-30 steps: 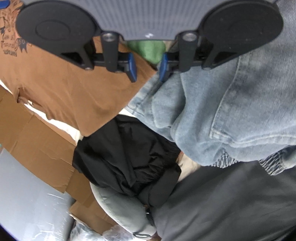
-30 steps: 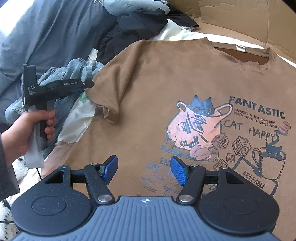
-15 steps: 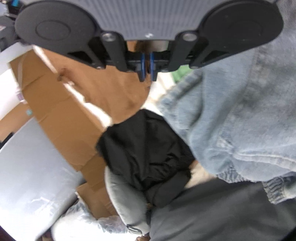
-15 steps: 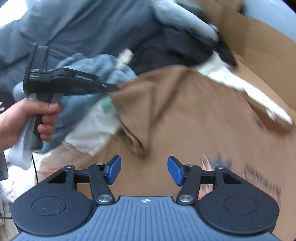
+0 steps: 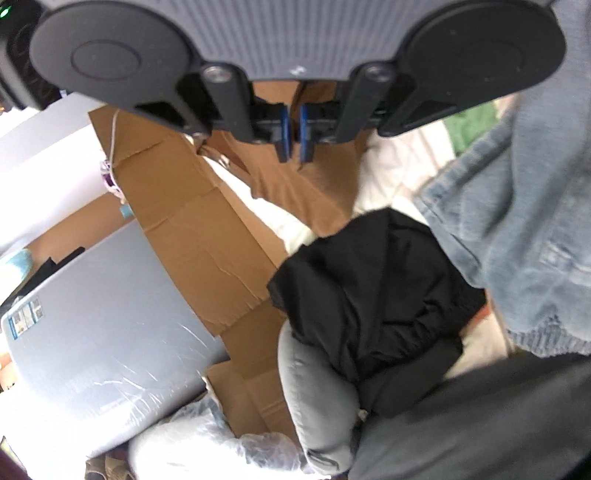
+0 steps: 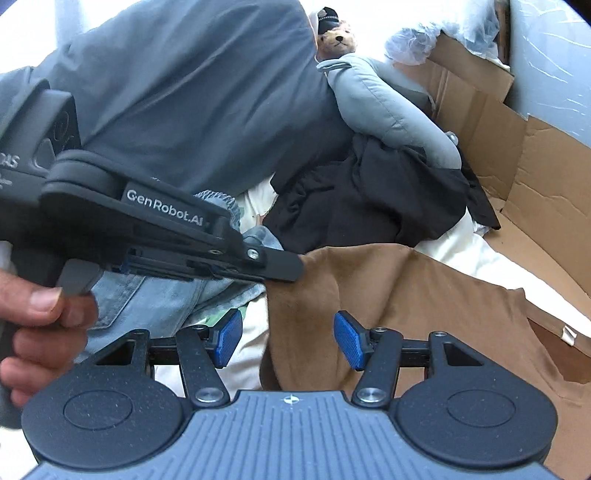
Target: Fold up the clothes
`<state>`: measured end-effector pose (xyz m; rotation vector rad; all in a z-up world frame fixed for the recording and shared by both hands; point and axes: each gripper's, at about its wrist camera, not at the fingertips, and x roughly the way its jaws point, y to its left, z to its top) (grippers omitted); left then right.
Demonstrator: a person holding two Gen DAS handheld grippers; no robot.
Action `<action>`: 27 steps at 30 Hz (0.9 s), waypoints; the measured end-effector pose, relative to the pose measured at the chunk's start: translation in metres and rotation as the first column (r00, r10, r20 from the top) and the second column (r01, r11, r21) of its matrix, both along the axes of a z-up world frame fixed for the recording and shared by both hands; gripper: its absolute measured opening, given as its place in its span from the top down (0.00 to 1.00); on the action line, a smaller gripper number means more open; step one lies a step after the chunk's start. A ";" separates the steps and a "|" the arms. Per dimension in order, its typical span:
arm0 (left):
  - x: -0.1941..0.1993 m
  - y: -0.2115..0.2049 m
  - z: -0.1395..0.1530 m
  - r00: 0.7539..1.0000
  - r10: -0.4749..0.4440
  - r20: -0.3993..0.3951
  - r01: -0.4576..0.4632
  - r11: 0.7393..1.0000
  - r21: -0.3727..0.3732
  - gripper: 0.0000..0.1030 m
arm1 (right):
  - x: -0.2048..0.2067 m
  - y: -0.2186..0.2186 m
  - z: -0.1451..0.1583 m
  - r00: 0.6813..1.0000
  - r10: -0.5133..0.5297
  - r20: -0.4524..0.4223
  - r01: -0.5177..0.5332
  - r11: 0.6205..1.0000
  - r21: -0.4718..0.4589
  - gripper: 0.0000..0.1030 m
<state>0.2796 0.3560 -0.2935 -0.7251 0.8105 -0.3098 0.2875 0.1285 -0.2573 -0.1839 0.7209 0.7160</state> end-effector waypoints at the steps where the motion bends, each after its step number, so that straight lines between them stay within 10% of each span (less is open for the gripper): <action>1: 0.001 -0.003 0.000 1.000 -0.008 -0.003 0.008 1.000 -0.008 0.94 | 0.002 0.001 -0.002 1.000 -0.018 0.004 0.018 1.000 0.005 0.40; 3: 0.004 -0.008 0.002 1.000 -0.022 -0.001 0.022 0.999 -0.025 0.94 | 0.007 0.003 -0.007 0.999 -0.049 0.008 0.049 0.999 0.007 0.51; 5: 0.007 -0.014 0.005 0.999 -0.036 0.007 0.036 0.999 -0.035 0.94 | 0.014 0.003 -0.011 0.998 -0.066 0.004 0.066 0.998 -0.001 0.83; 8: 0.013 -0.024 0.010 0.998 -0.054 0.037 0.055 0.998 -0.023 0.90 | 0.022 -0.007 -0.012 0.997 -0.080 0.004 0.080 0.997 0.014 0.97; 16: 0.036 -0.030 0.014 0.999 0.002 0.039 -0.006 0.994 0.112 0.67 | 0.043 -0.051 -0.019 0.990 -0.136 -0.045 0.139 0.989 0.051 0.97; 27: 0.102 -0.052 0.002 0.997 -0.059 -0.048 0.072 0.929 0.362 0.66 | 0.073 -0.108 -0.042 0.962 -0.212 -0.171 0.232 0.967 0.102 0.97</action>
